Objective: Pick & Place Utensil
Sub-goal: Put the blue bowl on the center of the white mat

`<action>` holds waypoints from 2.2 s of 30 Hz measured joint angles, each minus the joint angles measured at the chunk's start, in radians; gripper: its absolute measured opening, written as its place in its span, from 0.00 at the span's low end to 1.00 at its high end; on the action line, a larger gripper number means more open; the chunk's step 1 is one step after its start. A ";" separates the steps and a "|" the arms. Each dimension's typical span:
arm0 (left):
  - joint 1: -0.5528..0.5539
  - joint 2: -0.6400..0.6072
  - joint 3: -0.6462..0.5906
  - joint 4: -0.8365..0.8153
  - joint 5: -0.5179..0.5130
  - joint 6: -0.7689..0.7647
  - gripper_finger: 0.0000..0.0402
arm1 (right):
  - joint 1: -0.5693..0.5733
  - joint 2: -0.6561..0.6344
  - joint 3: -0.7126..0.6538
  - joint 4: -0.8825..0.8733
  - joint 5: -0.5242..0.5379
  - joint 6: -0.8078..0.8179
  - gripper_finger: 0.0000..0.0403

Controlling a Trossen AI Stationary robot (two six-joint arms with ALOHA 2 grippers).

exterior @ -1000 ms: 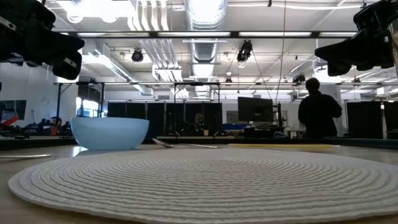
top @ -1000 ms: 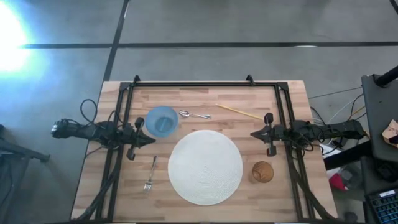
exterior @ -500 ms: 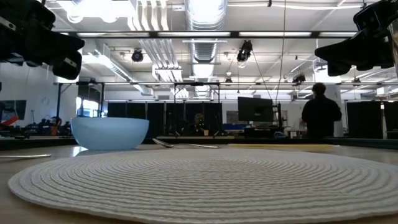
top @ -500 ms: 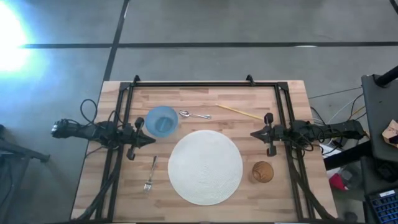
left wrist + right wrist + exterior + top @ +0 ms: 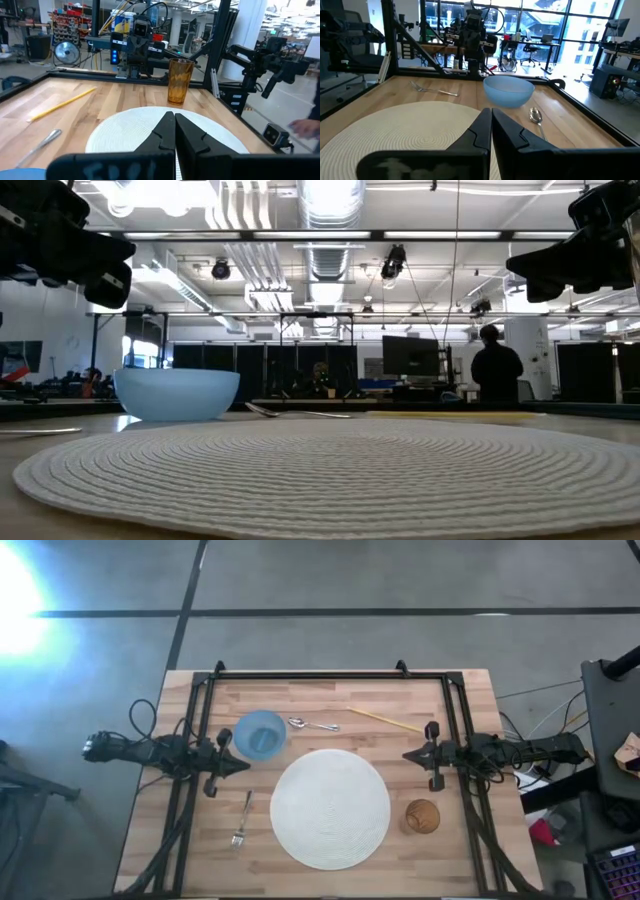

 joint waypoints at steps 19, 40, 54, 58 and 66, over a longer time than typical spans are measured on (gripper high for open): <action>0.000 0.001 0.000 0.003 -0.082 -0.044 0.29 | 0.000 0.000 0.000 0.000 0.000 0.000 0.02; 0.003 0.085 0.145 0.206 -0.611 0.277 0.43 | 0.000 0.000 0.000 0.000 0.000 0.000 0.02; 0.079 0.417 0.583 -0.295 -0.848 -0.011 0.43 | 0.000 0.000 0.000 0.000 0.000 0.000 0.02; 0.163 0.515 0.697 -0.482 -0.844 -0.159 0.43 | 0.000 0.000 0.000 0.000 0.000 0.000 0.02; 0.444 0.704 0.833 -0.760 -0.573 -0.382 0.43 | 0.000 0.000 0.000 0.000 0.000 0.000 0.02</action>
